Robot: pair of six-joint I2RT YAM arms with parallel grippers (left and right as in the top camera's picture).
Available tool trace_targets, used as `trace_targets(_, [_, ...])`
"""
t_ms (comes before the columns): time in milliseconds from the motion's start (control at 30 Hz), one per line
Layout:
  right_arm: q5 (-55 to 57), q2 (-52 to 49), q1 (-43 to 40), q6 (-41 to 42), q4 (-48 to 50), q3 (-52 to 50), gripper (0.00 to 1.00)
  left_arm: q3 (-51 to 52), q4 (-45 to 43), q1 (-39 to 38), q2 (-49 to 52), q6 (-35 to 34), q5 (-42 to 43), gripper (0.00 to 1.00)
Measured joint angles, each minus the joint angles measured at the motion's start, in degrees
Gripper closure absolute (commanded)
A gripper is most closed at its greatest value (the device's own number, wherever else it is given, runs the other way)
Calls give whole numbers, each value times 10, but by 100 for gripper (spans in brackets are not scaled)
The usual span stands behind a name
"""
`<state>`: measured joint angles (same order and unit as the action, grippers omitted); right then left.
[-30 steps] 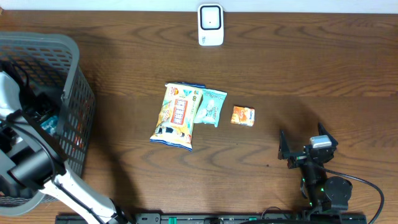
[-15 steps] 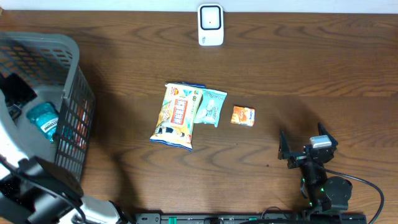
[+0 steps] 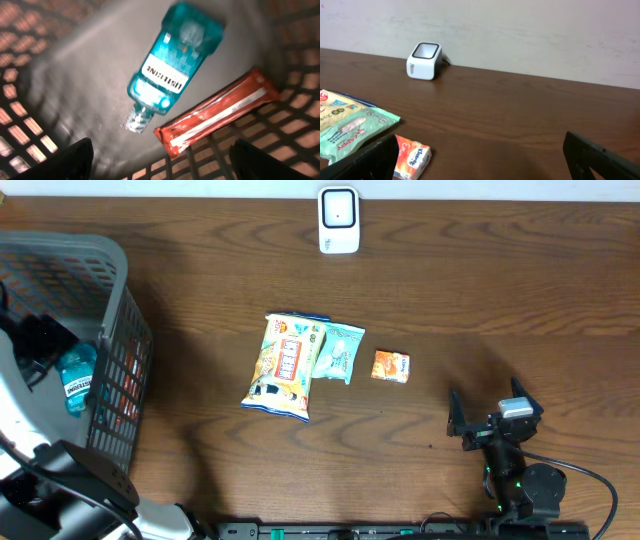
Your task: Scan the item barcode
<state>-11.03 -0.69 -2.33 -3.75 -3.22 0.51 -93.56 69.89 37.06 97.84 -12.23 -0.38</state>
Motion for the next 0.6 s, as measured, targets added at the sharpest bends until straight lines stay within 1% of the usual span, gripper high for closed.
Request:
trace_targets(133, [0, 0, 0, 0, 0, 0, 1, 45, -11, 0, 19, 11, 0, 12])
trace_targets(333, [0, 0, 0, 0, 0, 0, 1, 90, -38, 0, 67, 63, -12, 12])
trace_targets(467, [0, 0, 0, 0, 0, 0, 1, 101, -70, 0, 108, 83, -34, 12])
trace_targets(600, [0, 0, 0, 0, 0, 0, 1, 102, -78, 0, 143, 101, -43, 12])
